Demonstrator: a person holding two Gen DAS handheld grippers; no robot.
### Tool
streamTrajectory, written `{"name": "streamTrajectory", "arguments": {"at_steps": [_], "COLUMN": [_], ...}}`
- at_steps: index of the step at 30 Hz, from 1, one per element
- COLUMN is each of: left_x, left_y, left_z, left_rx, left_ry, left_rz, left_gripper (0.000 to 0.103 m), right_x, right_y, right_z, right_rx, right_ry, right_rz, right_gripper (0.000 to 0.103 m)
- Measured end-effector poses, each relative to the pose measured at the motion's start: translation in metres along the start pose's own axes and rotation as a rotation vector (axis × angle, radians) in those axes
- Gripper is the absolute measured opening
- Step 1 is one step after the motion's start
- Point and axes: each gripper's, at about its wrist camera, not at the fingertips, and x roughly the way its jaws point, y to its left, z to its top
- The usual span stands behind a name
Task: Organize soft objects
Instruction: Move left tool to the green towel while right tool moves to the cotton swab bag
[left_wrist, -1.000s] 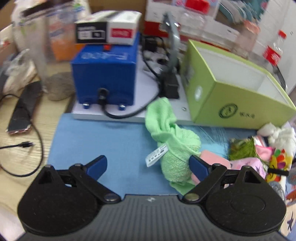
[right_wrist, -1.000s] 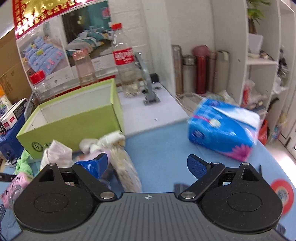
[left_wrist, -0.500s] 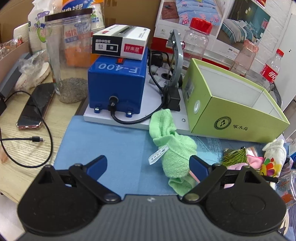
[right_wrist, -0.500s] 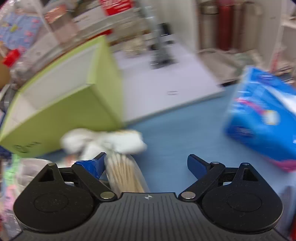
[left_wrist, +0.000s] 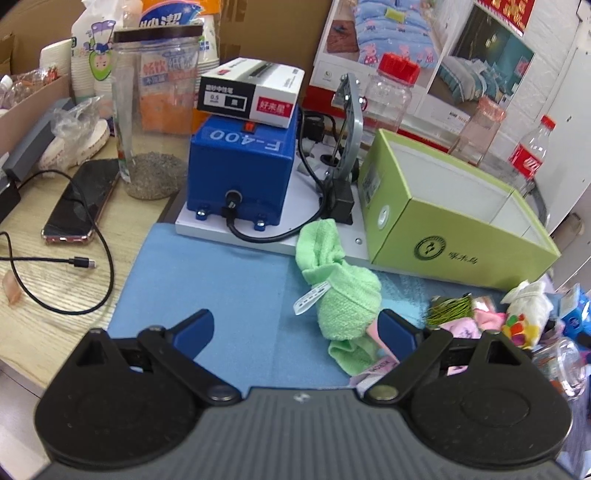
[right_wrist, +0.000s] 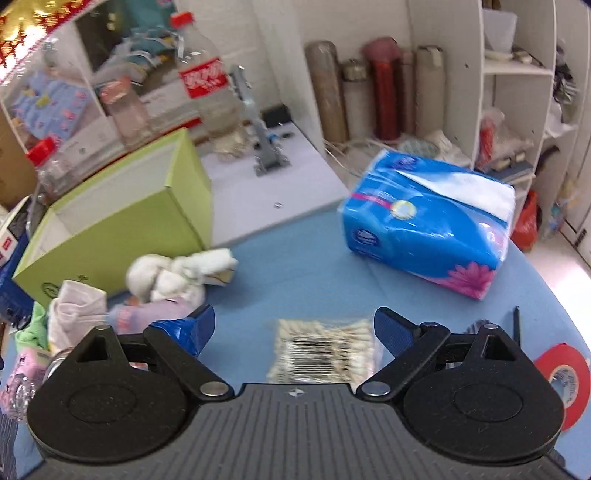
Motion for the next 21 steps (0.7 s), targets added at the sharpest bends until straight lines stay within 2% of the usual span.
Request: {"name": "streamTrajectory", "arguments": {"at_steps": [4, 6, 8, 10, 14, 16, 18, 21], "left_x": [-0.002, 0.005, 0.018, 0.039, 0.084, 0.102, 0.114, 0.115], "left_y": [-0.005, -0.011, -0.015, -0.019, -0.023, -0.026, -0.025, -0.029], "left_z": [0.003, 0.009, 0.019, 0.03, 0.038, 0.035, 0.031, 0.027], "left_rx": [-0.01, -0.007, -0.006, -0.008, -0.037, -0.051, -0.065, -0.035], "left_ry": [0.002, -0.007, -0.017, 0.024, 0.135, 0.184, 0.212, 0.187], "left_rz": [-0.06, -0.043, 0.006, 0.036, -0.016, 0.002, 0.001, 0.026], "left_gripper": [0.09, 0.09, 0.09, 0.09, 0.09, 0.09, 0.09, 0.09], "right_x": [0.006, 0.009, 0.009, 0.005, -0.008, -0.012, -0.015, -0.018], "right_y": [0.005, 0.007, 0.007, 0.009, 0.003, -0.001, -0.005, -0.013], "right_z": [-0.012, -0.02, -0.026, -0.03, -0.032, -0.032, -0.03, -0.027], "right_rx": [0.023, 0.038, 0.045, 0.041, 0.063, 0.076, 0.08, 0.07], "right_ry": [0.002, 0.02, 0.023, 0.011, -0.007, -0.022, -0.04, -0.039], "right_rz": [0.051, 0.068, 0.065, 0.051, 0.075, 0.071, 0.069, 0.064], "right_gripper": [0.081, 0.081, 0.081, 0.081, 0.081, 0.081, 0.081, 0.081]}}
